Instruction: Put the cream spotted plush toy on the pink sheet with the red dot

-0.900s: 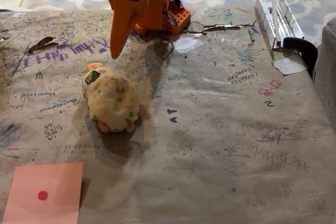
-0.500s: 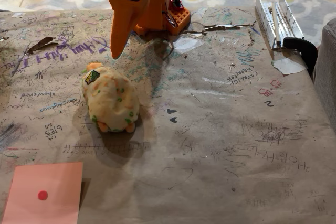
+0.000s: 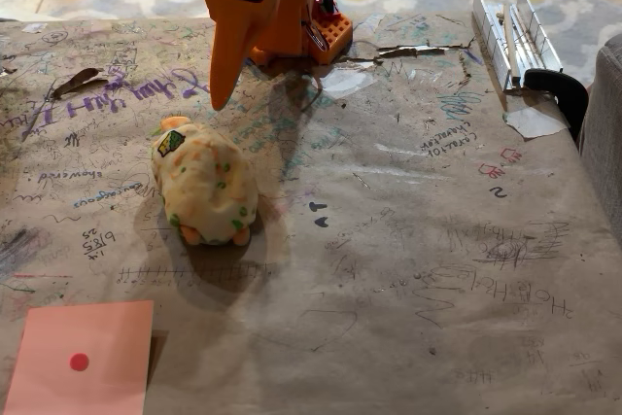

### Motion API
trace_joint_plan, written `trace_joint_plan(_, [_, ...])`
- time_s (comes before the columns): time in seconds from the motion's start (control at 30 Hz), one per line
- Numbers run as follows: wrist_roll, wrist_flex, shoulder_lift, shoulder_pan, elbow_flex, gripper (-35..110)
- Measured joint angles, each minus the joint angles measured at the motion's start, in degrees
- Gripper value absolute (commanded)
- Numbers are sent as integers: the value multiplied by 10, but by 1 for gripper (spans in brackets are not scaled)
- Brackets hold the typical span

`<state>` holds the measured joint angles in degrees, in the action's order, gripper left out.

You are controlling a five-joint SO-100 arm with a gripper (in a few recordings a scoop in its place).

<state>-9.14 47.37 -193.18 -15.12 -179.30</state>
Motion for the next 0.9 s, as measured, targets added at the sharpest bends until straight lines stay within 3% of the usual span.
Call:
trace_joint_plan(0.13, [-91,0,22,29,2,1])
trace_joint_plan(0.37, [-281,5,207,54,126,31])
trace_joint_plan(0.53, [-476,8,304,55,153,37])
trace_joint_plan(0.77, [-762,-22,390,-36,149,39])
trace_joint_plan(0.9, [-857,-74,418,-90,145,39])
